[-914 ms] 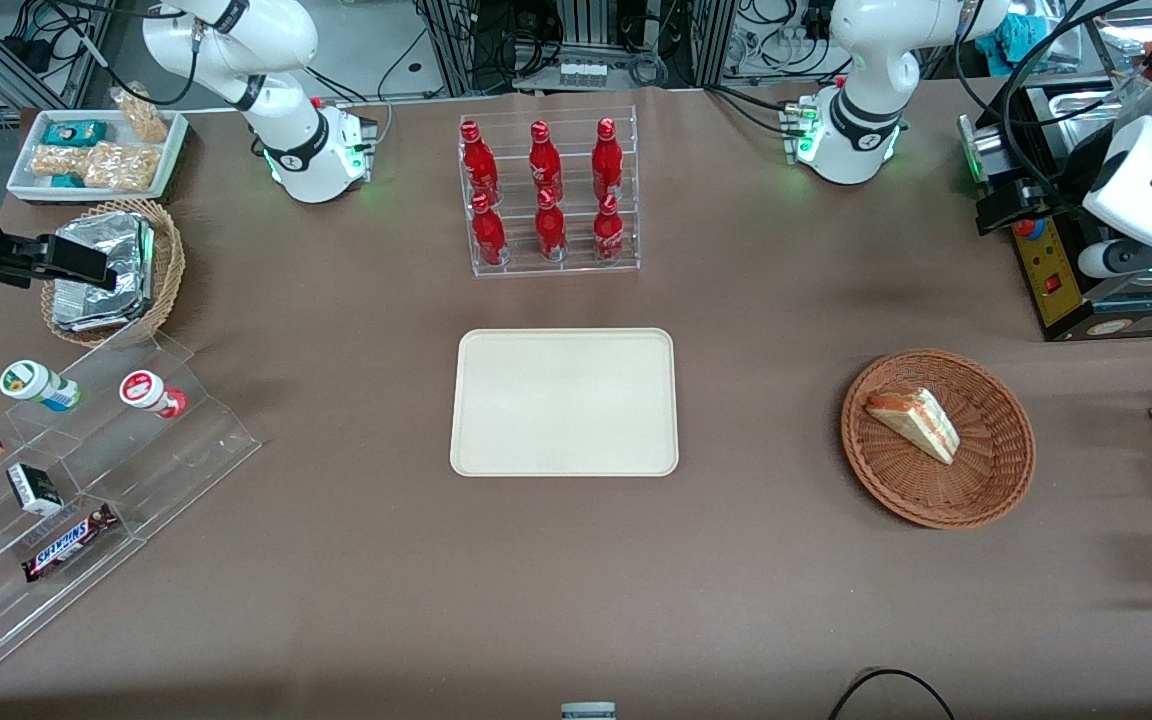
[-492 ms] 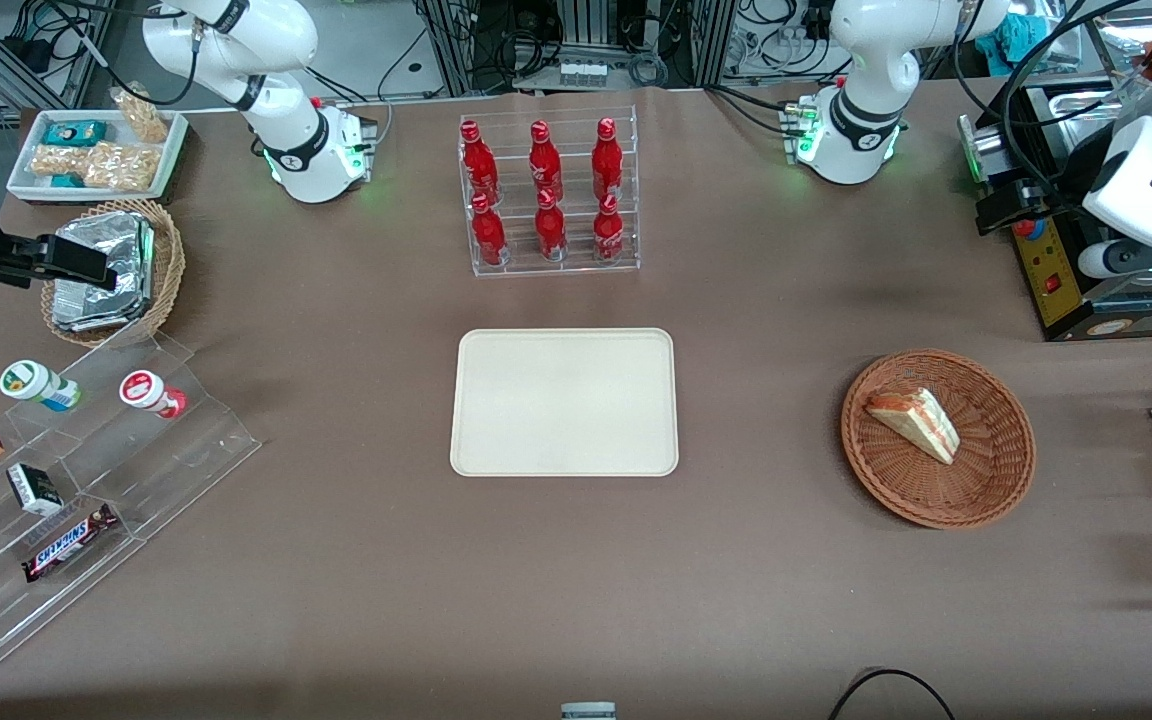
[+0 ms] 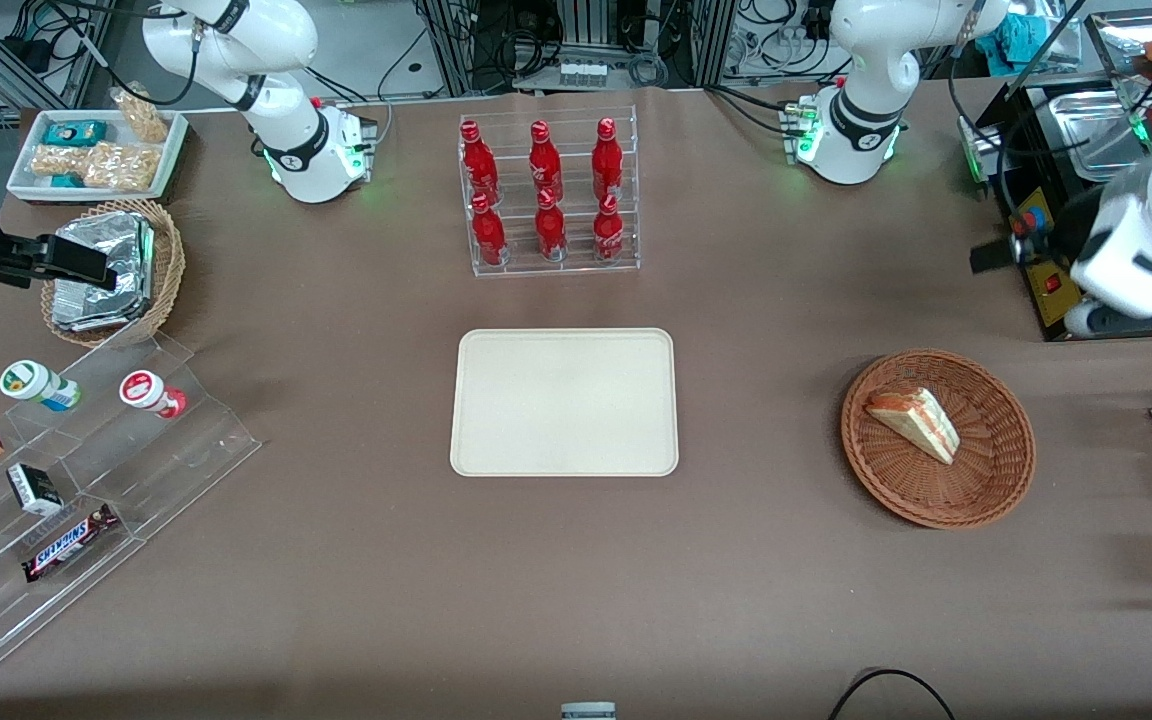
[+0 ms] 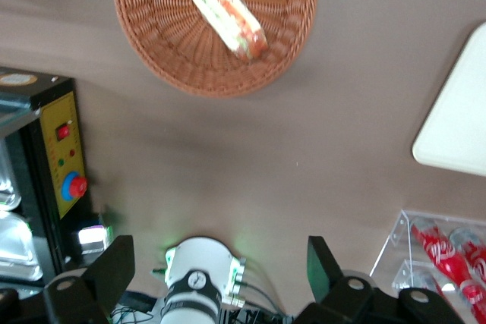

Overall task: Place sandwich from basket to tray
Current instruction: 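Move the left gripper over the sandwich in the wicker basket, then lower the left gripper and close it on the wrapped sandwich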

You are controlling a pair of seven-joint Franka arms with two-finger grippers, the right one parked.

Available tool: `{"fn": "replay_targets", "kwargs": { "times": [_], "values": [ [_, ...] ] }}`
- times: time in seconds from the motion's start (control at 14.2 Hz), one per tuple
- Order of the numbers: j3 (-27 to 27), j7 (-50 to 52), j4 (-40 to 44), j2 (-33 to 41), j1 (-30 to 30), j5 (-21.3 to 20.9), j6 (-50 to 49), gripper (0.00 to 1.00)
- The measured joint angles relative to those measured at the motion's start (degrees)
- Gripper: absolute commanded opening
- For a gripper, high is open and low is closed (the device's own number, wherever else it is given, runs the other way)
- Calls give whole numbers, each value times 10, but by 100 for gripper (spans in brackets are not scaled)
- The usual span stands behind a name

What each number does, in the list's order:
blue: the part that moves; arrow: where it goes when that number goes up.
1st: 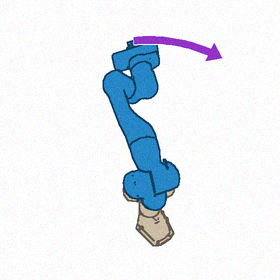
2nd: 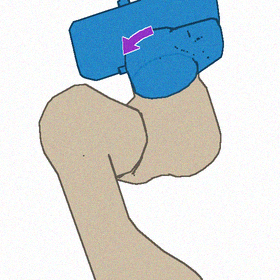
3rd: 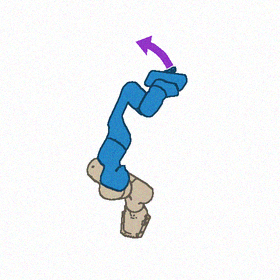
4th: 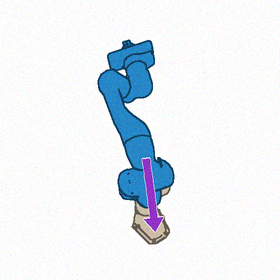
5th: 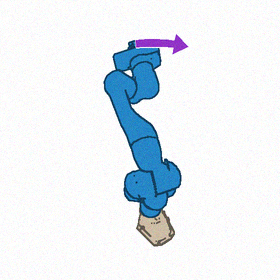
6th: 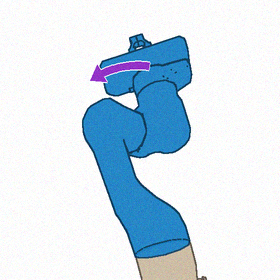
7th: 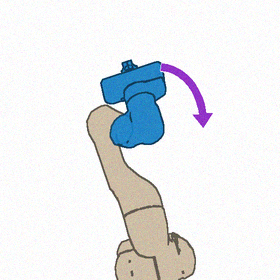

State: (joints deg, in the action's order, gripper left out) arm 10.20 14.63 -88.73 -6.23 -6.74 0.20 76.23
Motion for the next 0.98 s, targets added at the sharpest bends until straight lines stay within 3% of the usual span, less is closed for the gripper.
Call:
{"fn": "replay_targets", "kwargs": {
  "times": [0.49,0.7,0.98],
  "values": [
    [-26,78,-184,-20,-4,0,277,100],
    [-29,160,-209,-44,-4,0,339,100],
    [-29,197,-260,-74,-4,0,466,100]
  ]
}}
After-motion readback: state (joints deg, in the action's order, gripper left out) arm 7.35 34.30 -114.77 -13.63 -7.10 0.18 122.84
